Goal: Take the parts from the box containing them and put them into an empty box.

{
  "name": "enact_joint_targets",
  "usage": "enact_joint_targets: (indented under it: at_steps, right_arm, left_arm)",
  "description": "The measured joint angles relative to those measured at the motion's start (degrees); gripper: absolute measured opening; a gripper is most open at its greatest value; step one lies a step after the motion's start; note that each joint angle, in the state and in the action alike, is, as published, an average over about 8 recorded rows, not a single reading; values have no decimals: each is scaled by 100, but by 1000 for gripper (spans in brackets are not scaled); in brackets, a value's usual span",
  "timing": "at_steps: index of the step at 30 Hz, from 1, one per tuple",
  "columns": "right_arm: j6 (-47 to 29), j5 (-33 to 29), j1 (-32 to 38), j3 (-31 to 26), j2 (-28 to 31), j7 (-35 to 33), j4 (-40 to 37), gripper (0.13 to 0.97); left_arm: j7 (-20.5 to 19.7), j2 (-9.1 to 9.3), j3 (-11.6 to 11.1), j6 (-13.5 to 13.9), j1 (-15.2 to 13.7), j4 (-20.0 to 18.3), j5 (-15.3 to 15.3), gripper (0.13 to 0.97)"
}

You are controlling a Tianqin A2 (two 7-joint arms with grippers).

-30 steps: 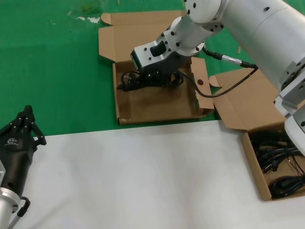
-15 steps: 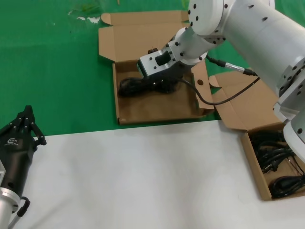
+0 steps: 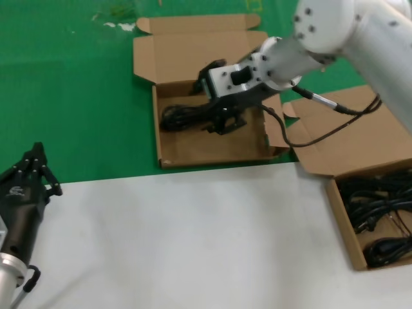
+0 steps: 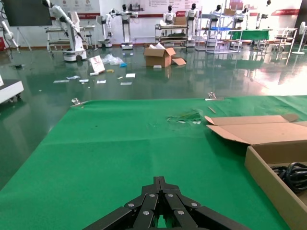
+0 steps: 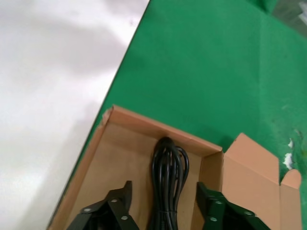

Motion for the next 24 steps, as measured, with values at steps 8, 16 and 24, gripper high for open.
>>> enact_joint_targets:
  at_steps: [8,16,24]
  right_arm:
    - [62,98,-798,646,889,354,1604,516]
    - [252,454,-1410,1231,1281,215,2220,694]
    - [312,528,-1517,1324,1300,188,2281,835]
  left_arm:
    - [0,0,0,0,0,0,0,140]
    - [0,0,0,0,0,0,0,140]
    - [0,0,0,0,0,0,0,151]
